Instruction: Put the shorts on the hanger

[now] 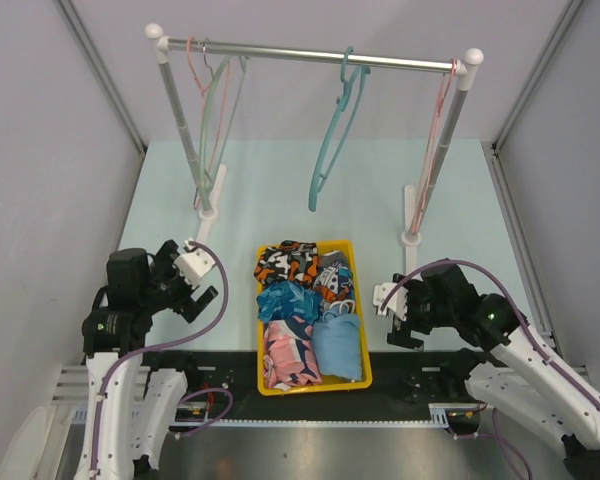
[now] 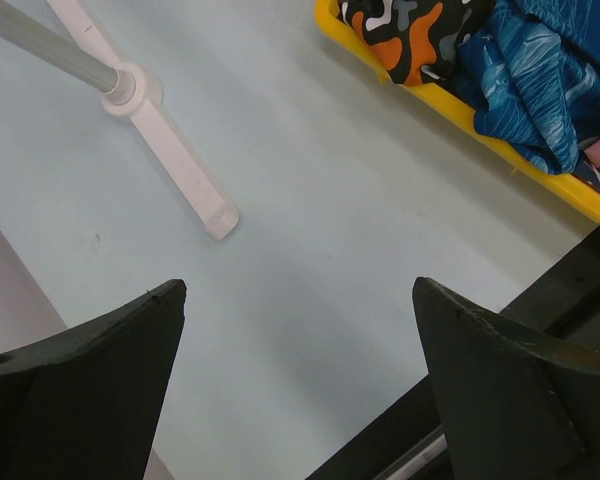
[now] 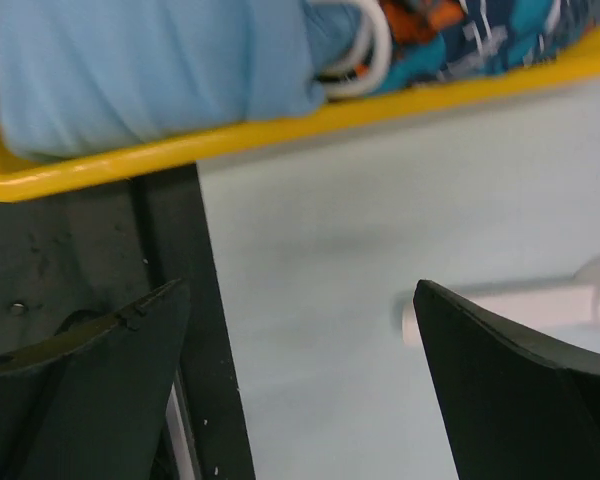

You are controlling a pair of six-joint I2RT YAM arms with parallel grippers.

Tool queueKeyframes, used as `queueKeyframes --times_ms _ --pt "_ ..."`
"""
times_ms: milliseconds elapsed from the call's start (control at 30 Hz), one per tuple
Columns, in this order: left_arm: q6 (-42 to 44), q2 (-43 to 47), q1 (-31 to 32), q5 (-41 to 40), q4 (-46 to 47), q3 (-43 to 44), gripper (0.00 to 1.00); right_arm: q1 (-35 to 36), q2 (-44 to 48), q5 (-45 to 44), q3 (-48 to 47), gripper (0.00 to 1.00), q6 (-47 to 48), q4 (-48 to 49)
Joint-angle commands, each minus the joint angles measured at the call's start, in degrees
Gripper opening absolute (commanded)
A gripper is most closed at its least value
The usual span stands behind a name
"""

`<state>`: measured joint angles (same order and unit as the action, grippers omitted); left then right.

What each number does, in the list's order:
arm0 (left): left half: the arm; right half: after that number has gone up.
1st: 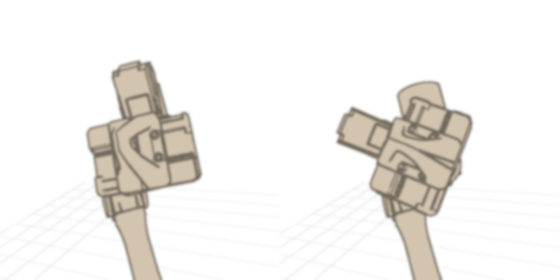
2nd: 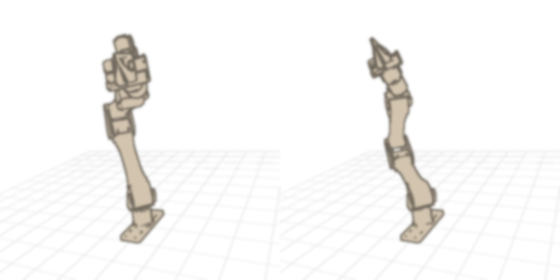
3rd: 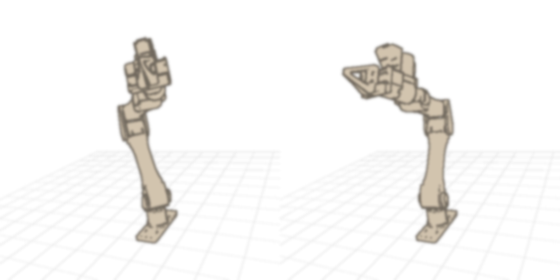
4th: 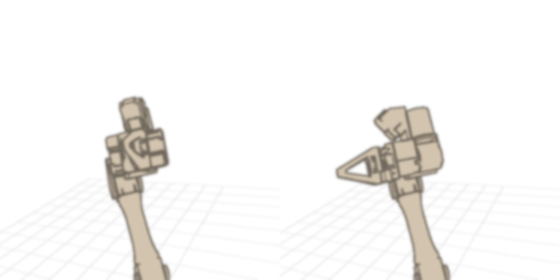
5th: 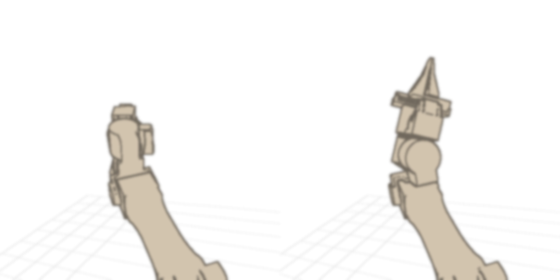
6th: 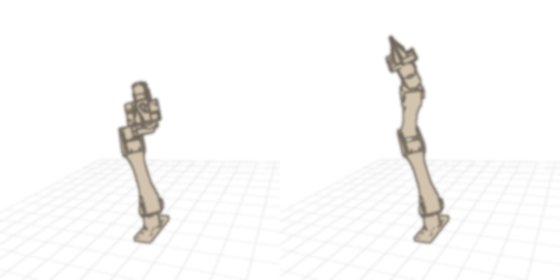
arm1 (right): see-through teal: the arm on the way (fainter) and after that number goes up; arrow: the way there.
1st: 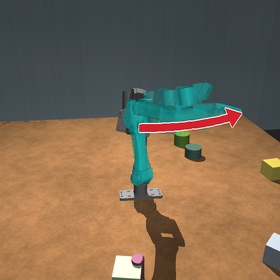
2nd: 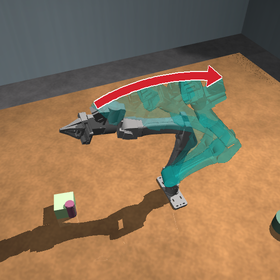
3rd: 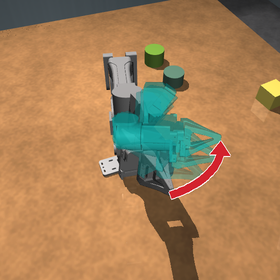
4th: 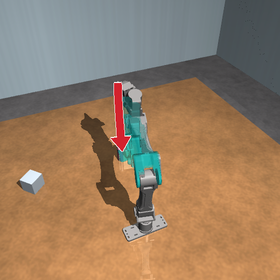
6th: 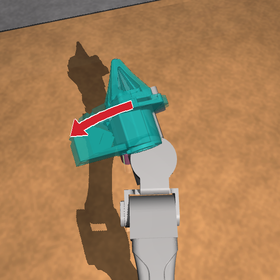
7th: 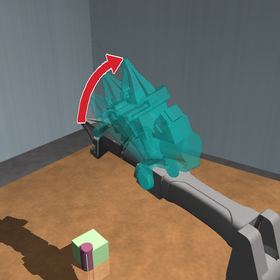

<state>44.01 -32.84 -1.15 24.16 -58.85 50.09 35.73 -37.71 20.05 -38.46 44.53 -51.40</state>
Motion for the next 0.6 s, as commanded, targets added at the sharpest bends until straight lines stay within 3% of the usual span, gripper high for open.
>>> queueKeyframes --times_ms 0,100,367,567 --pt "-2.52 -0.73 0.62 3.17 3.21 -0.78 1.0 11.36 -0.08 -1.25 -6.09 1.0 -4.36 0.51" --pt "-3.4 -1.08 0.62 3.52 4.0 -0.69 1.0 21.03 -2.62 -3.61 -8.56 1.0 -8.66 3.05" --pt "-5.6 -0.65 2.55 4.67 3.83 0.54 1.0 32.98 -15.0 -8.8 -9.53 1.0 -5.26 14.46" --pt "-6.39 0.67 2.73 4.23 1.9 2.3 1.0 34.94 -23.53 -13.02 -10.15 0.97 -2.18 19.92"
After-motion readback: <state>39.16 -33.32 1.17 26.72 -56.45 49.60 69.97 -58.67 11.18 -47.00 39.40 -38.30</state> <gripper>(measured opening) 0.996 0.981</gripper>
